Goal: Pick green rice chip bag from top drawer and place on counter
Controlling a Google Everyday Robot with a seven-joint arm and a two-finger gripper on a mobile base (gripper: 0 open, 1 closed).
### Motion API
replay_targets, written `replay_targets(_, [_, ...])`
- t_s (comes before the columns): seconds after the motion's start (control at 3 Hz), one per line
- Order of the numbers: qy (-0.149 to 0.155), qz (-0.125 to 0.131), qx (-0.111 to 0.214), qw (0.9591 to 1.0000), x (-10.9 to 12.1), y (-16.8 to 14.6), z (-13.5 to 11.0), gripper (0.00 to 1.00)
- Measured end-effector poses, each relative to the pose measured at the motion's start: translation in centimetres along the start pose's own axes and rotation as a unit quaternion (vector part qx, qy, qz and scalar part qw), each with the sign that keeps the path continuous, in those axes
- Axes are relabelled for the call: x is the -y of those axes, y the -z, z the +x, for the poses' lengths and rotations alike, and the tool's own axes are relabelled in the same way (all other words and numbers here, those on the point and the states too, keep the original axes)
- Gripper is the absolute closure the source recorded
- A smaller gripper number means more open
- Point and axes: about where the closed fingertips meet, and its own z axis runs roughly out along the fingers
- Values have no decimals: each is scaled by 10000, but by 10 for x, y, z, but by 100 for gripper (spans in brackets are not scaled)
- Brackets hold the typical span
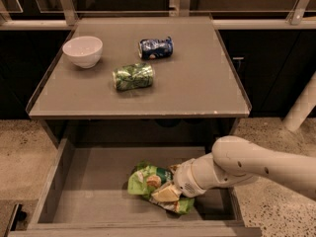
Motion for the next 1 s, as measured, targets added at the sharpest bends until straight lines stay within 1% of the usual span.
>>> replay_targets(0.33, [48, 188, 191, 9996, -14, 31, -10, 100])
replay_targets(0.67, [-57, 673, 366, 9970, -49, 89, -21, 100])
replay_targets(1.0, [64, 1157, 299, 9928, -82, 148, -49, 100])
